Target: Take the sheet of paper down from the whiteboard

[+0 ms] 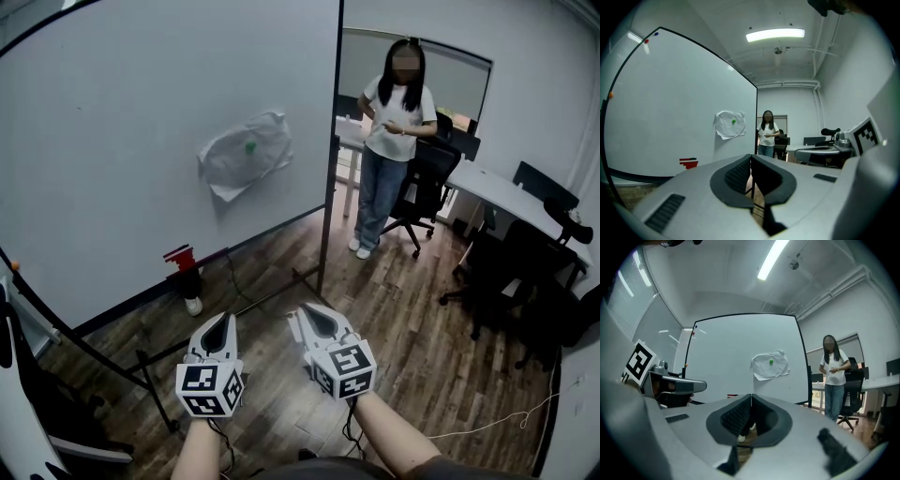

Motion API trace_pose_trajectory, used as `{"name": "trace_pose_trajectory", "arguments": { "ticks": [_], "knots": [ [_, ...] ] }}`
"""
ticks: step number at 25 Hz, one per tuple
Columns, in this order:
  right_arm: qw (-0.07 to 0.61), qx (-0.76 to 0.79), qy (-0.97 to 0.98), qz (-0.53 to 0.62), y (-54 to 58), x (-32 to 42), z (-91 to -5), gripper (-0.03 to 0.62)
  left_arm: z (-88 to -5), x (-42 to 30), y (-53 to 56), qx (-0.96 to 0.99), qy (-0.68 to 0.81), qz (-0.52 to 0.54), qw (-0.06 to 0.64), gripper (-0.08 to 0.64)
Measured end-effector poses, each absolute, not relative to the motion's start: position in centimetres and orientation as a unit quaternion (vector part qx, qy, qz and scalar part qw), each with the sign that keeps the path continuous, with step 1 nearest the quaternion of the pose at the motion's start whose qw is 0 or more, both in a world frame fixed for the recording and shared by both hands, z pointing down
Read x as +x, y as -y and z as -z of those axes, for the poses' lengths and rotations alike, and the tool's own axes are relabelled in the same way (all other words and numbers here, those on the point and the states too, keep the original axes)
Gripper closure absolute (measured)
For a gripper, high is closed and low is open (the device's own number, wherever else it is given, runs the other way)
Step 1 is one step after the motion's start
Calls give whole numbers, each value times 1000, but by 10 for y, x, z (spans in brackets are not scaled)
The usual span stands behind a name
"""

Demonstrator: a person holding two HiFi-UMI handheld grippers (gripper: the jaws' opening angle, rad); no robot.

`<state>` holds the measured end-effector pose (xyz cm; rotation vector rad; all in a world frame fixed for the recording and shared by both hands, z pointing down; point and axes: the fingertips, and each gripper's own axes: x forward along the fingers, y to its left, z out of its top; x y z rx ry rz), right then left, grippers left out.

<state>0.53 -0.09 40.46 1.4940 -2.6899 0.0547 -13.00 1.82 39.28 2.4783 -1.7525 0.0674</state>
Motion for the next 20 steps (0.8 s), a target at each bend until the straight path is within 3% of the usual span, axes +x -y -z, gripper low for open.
{"name": "trace_pose_trajectory", "arguments": {
  "ticks": [20],
  "knots": [
    [35,461,886,-36,78,19,-424,571,-393,-123,52,792,608,-26,43,545]
  ]
}}
